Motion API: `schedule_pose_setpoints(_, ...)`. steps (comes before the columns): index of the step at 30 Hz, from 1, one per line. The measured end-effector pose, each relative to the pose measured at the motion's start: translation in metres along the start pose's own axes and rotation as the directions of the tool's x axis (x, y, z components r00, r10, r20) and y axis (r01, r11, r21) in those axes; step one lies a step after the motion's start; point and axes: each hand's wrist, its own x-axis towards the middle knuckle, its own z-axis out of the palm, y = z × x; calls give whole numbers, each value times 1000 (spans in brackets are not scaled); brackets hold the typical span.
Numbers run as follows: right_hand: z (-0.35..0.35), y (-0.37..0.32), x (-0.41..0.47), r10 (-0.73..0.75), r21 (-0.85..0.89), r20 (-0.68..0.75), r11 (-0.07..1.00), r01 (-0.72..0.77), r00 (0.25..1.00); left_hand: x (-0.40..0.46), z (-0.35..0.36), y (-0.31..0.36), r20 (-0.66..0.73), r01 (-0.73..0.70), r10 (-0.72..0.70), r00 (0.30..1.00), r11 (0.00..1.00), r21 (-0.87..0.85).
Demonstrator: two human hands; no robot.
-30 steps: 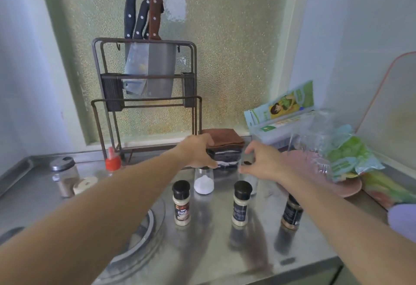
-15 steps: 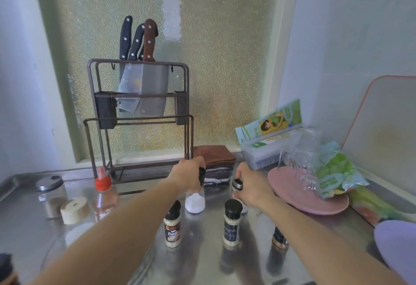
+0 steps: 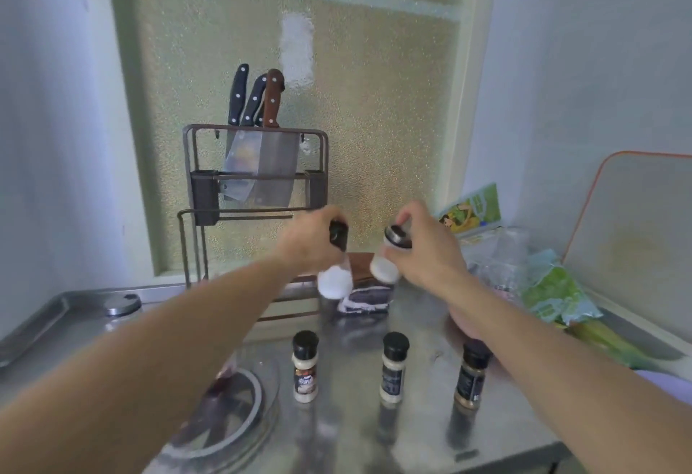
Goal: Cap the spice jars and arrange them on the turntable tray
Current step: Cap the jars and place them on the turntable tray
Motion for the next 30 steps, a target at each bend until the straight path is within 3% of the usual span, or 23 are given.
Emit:
schedule_pose_setpoints(3,-10,-39,-4,-63,91,23,994,61,998,-21,-44,-4,-40,-8,10,999,999,41)
schedule_pose_setpoints(11,23,-128,-40,-187,207,185,967,148,965,-104,-100,-54,17,84,-88,996,983,160)
schedule_pose_setpoints(21,102,-177,-96,-284,250,422,949,191,861,-164,-95,-124,140,224,-255,957,952,208)
schedule_pose_setpoints(30,145,-182,-122,-286,244,493,952,185,822,-163,-70,-161,184,271,-324,928,926,262)
